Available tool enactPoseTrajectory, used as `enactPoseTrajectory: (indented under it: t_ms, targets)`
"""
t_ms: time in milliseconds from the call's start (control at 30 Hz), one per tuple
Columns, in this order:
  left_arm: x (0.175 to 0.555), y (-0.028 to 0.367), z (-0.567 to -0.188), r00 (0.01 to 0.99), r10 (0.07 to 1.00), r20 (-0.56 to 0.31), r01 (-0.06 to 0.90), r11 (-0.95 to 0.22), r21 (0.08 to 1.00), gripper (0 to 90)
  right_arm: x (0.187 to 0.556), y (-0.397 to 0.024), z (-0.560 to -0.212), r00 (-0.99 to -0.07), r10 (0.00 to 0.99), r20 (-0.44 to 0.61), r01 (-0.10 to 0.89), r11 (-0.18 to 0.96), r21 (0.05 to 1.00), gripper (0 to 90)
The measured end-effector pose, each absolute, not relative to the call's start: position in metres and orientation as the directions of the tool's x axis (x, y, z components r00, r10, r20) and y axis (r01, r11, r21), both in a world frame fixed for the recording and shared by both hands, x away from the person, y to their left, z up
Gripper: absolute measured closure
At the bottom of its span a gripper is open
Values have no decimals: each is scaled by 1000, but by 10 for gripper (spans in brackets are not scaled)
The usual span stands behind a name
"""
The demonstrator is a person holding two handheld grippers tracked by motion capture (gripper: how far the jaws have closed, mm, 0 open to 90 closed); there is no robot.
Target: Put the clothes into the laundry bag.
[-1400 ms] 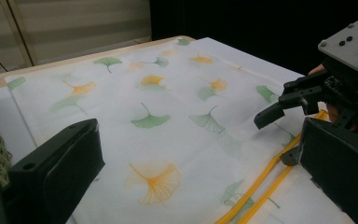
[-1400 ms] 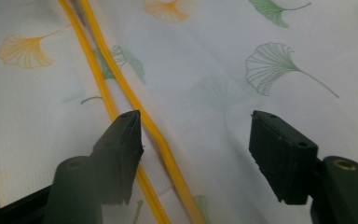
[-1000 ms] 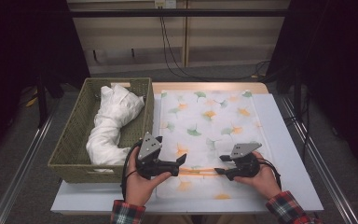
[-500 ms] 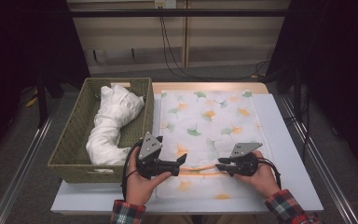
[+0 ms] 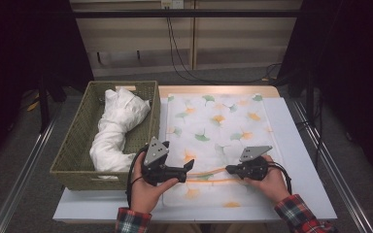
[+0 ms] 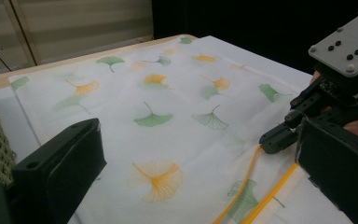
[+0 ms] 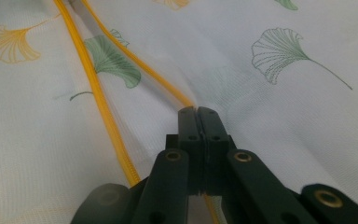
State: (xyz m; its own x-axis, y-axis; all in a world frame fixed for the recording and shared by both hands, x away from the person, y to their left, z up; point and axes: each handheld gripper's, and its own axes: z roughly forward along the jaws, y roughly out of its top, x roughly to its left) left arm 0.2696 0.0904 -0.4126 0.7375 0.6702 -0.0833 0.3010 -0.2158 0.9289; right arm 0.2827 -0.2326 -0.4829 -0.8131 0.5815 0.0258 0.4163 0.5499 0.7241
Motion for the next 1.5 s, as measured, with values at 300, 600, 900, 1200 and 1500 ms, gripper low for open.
enactPoseTrajectory:
  t_ms: [300,600,900,1200,1500]
  targets:
    - [271,90,-411,735,674,-75,301,-224,927,11,284,-232,-480,-807,590,33,429,547,719,900]
    - [274,88,-411,737,670,-89,309,-215,926,13,288,-237,-470,-801,596,57,432,509,745,900]
    - [275,88,-411,741,666,-85,305,-221,926,14,292,-238,-457,-797,602,51,424,496,757,900]
    - [276,87,-411,745,660,-96,308,-212,928,14,296,-238,-447,-784,619,41,424,486,764,900]
    - [277,86,-411,748,656,-96,308,-215,927,14,303,-238,-435,-782,621,47,420,470,777,900]
